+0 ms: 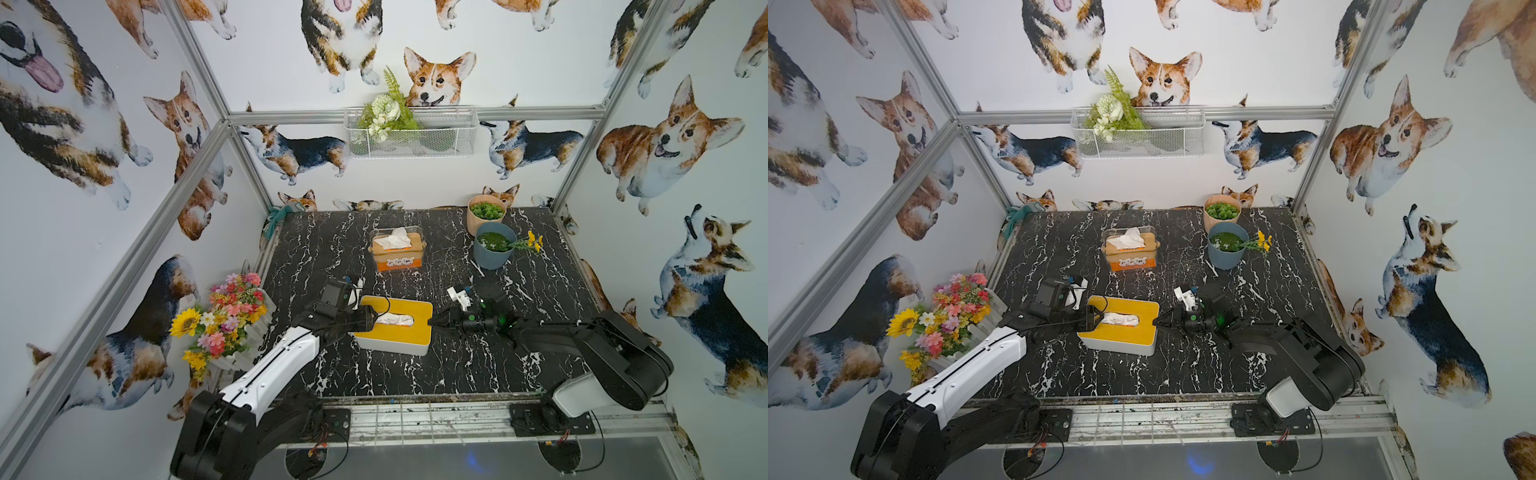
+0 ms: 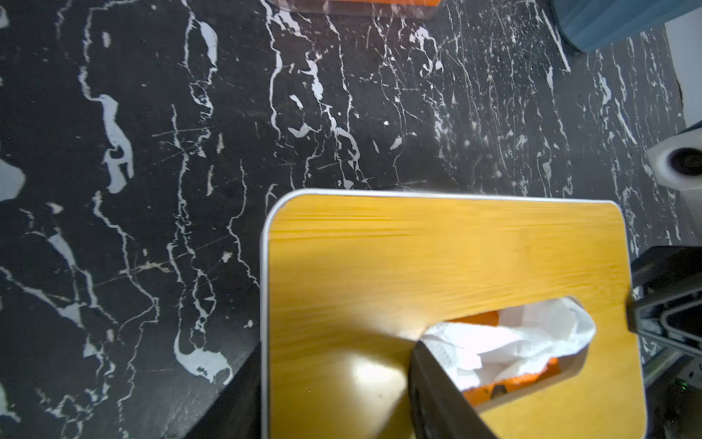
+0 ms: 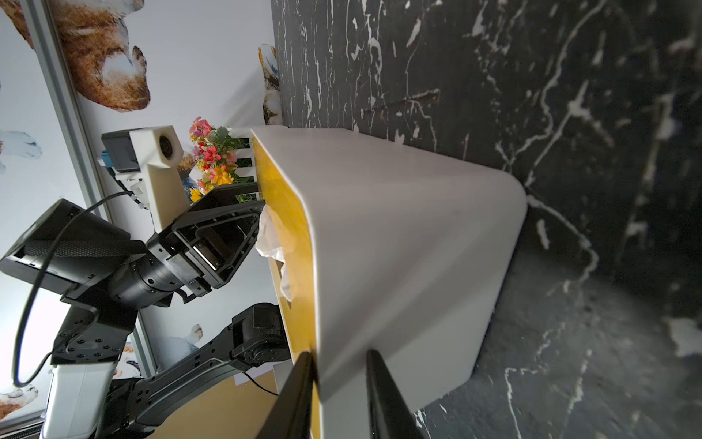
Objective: Put the tissue paper into the tissue box
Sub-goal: Move the tissue box to the center of the board.
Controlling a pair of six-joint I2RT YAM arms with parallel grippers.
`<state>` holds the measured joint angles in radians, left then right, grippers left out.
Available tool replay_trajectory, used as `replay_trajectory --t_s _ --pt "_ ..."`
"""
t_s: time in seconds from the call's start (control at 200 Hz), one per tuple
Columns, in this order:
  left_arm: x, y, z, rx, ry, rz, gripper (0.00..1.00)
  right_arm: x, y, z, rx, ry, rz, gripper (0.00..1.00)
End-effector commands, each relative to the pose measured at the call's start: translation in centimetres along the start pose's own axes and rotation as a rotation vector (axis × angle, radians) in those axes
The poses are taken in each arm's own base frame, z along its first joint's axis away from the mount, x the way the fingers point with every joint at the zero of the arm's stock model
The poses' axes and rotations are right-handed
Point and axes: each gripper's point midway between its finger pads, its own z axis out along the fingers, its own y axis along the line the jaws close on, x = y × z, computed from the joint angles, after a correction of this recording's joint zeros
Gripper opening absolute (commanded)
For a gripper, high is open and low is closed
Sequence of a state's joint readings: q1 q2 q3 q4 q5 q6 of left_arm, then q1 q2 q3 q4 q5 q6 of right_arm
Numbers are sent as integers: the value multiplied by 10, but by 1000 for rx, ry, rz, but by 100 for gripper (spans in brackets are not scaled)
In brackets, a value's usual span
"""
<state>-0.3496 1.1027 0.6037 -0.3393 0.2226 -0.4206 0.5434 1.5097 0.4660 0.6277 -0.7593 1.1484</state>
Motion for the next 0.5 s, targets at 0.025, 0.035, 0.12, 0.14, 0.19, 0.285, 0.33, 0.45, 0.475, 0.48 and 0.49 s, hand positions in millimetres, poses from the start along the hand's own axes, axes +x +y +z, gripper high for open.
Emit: replay_trajectory --t_s 0.025,0.035,0.12,0.14,0.19,0.285,0.33,0.45,0.475,0.48,0.49 --pt "-14 -24 0 128 -50 -15 54 -22 2 6 -5 -31 -48 23" --pt "-15 -25 0 130 -54 -15 54 -23 2 6 -3 -32 -47 22" --pt "-23 -28 1 140 -81 -21 54 -35 -1 10 8 -35 -46 22" --pt "-26 -28 1 143 -88 -22 54 -37 0 12 8 -33 -47 21" --pt "-30 -30 3 149 -99 -24 54 -43 1 15 8 -30 -52 21" --pt "-41 -35 7 167 -124 -28 54 -53 -1 22 16 -20 -48 21" --pt "-46 -36 9 171 -131 -30 54 -59 0 24 19 -21 -53 21" --pt "-57 -38 18 172 -129 -25 54 -72 0 27 44 -33 -65 22" --pt "-59 -39 20 173 -128 -24 54 -74 0 27 53 -37 -69 23" --pt "-59 -39 21 174 -127 -23 54 -75 0 26 54 -38 -70 23" --pt "-60 -40 21 176 -126 -24 54 -76 -1 26 59 -41 -70 23"
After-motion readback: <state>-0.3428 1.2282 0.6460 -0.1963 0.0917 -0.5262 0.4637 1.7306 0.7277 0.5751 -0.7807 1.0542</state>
